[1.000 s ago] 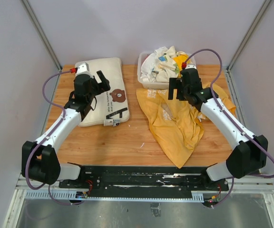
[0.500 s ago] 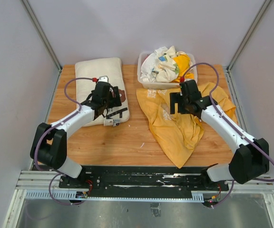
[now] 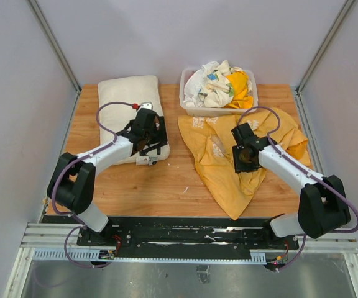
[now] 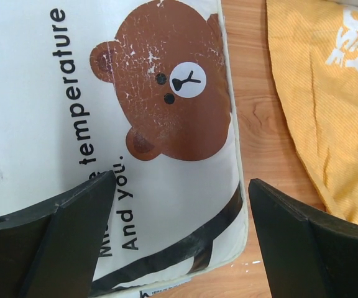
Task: Put the pillow into the pillowcase
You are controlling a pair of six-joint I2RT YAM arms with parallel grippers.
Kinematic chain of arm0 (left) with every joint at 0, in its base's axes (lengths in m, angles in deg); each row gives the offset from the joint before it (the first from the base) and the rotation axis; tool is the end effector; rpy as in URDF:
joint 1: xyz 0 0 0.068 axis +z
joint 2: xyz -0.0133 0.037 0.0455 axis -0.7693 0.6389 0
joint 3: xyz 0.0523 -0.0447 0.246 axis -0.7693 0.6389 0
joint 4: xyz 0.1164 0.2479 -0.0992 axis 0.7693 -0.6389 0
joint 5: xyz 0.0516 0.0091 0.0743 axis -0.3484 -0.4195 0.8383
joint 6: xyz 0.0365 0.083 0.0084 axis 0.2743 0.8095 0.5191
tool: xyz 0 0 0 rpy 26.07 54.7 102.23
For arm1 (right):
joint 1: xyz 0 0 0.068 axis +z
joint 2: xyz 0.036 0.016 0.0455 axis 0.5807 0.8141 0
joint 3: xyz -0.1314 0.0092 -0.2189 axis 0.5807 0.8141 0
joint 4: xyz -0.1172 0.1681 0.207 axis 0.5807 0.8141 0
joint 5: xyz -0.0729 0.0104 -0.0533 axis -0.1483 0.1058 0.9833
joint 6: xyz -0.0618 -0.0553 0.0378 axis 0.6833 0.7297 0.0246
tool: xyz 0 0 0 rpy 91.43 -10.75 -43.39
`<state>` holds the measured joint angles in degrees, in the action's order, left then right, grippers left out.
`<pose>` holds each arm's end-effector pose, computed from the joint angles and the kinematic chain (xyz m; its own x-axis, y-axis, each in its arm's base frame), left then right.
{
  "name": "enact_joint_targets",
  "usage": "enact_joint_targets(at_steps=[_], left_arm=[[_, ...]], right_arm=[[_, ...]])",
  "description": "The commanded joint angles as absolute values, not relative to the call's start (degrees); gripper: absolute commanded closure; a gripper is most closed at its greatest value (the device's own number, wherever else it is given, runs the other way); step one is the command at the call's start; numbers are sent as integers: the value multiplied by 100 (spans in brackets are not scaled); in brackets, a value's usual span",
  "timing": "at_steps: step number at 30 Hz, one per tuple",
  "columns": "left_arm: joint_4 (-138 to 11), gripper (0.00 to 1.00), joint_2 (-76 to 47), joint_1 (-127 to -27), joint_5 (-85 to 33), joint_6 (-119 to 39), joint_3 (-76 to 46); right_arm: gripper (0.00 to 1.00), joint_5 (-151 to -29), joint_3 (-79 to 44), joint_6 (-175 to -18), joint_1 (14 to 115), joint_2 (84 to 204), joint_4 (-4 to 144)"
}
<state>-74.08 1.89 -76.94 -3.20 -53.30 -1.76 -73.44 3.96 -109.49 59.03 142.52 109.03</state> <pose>0.3731 -0.1642 0.1589 -0.6449 -0.1296 -0.7532 -0.0065 0.9864 -0.1641 0.2952 0.1149 0.1494 -0.8954 -0.0241 -0.4445 -0.0333 0.9994 0.0129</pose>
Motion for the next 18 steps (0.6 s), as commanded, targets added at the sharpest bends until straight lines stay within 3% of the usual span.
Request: enact_joint_targets(at_steps=[1,9,12,18], left_arm=[[-7566,8,210,-7754,-515,-5529,-275],[-7668,8,74,-7861,-470,-5526,-451],[-7707,8,59,-7859,-443,-5520,-451],[-7814,8,20,-7859,-366,-5501,-435]], right_arm=[[63,-7008,533,-11112,5959,14314,11202],[61,-7167,705,-11180,5888,14586,11297],[55,-7168,709,-11183,5880,14671,11216],[63,-7224,667,-11164,5827,15076,11115]])
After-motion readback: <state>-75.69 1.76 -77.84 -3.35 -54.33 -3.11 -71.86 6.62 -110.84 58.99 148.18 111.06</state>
